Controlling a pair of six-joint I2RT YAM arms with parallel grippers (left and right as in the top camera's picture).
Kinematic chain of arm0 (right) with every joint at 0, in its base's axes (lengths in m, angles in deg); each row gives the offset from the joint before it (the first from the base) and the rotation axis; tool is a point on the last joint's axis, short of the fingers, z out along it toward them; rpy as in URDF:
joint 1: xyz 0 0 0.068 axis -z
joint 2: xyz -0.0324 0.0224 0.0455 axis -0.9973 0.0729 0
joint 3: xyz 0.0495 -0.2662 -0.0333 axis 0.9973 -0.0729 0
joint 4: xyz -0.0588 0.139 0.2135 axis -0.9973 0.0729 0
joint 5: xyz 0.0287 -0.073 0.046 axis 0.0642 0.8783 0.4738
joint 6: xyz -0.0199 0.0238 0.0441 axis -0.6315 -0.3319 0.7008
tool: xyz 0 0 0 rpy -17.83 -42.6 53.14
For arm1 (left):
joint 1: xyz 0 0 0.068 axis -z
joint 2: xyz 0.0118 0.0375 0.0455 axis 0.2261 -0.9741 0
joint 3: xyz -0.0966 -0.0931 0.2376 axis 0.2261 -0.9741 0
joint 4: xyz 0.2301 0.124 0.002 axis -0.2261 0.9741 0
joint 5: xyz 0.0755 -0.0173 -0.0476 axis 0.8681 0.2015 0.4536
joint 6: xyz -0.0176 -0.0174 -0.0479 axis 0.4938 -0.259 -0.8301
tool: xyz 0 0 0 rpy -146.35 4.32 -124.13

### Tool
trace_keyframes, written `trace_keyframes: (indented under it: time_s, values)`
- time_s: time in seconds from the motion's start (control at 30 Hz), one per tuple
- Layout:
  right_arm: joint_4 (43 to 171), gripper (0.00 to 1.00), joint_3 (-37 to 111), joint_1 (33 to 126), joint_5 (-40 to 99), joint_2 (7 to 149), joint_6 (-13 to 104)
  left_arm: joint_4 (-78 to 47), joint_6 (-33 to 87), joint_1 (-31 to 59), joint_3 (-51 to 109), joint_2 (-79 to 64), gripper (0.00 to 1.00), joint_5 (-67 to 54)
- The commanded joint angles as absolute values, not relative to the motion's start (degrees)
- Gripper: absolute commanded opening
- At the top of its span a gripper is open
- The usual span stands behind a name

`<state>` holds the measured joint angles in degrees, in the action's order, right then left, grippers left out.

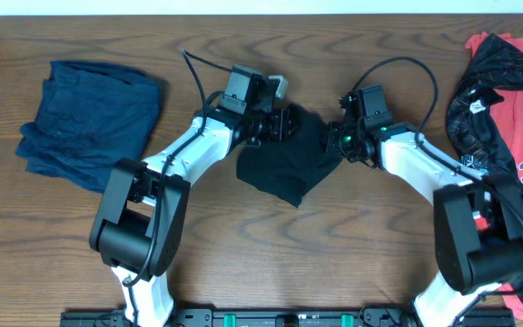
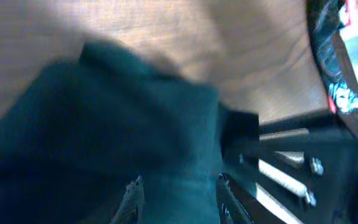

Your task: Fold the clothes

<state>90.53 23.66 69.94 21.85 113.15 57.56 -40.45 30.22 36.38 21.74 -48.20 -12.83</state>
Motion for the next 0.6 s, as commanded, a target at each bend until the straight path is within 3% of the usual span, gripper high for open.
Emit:
trace_keyframes:
  time_s: [0.0,0.13,0.3,0.57]
  values:
    - [90.11,0.03,23.95,70.38,19.84,113.72,56.91,-37.98,31.25,36.07,22.16,-47.94,0.40,-12.00]
    - [90.86,0.01,23.95,70.83,19.65,111.49,58.28,-33.08,31.22,36.09,22.16,-47.94,0.40,-9.42]
    - [92.54,0.09,23.95,70.86,18.81,106.24,58.44,-29.34,31.42,36.16,22.14,-47.94,0.41,-8.55]
    - [97.76,0.01,23.95,70.86,21.22,103.51,58.41,-23.99,31.40,36.90,22.14,-47.94,0.45,-8.61]
